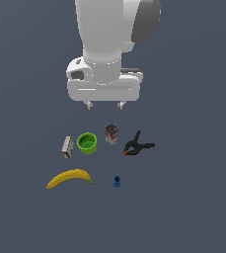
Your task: Pick up a designated object from a clutter of objects.
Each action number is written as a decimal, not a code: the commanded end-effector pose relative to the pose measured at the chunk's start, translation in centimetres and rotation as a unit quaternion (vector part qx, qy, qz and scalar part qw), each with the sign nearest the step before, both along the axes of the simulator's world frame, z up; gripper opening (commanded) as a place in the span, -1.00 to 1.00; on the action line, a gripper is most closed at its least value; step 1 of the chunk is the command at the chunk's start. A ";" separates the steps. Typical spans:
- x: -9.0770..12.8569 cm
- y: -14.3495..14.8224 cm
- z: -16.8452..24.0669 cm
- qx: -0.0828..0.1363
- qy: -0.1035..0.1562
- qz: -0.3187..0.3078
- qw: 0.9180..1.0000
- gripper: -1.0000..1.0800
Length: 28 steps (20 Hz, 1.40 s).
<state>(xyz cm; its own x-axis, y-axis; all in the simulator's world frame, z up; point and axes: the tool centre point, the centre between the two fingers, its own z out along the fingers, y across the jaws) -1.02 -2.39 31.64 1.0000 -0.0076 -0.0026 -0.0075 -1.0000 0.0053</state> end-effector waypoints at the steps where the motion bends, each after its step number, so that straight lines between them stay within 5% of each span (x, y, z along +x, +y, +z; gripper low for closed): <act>1: 0.0 0.0 0.0 0.000 0.000 0.000 1.000 0.23; 16: 0.4 0.3 -0.7 0.008 0.008 -0.003 1.000 0.23; 28: 2.3 -1.1 -3.6 0.012 0.081 -0.061 0.995 0.23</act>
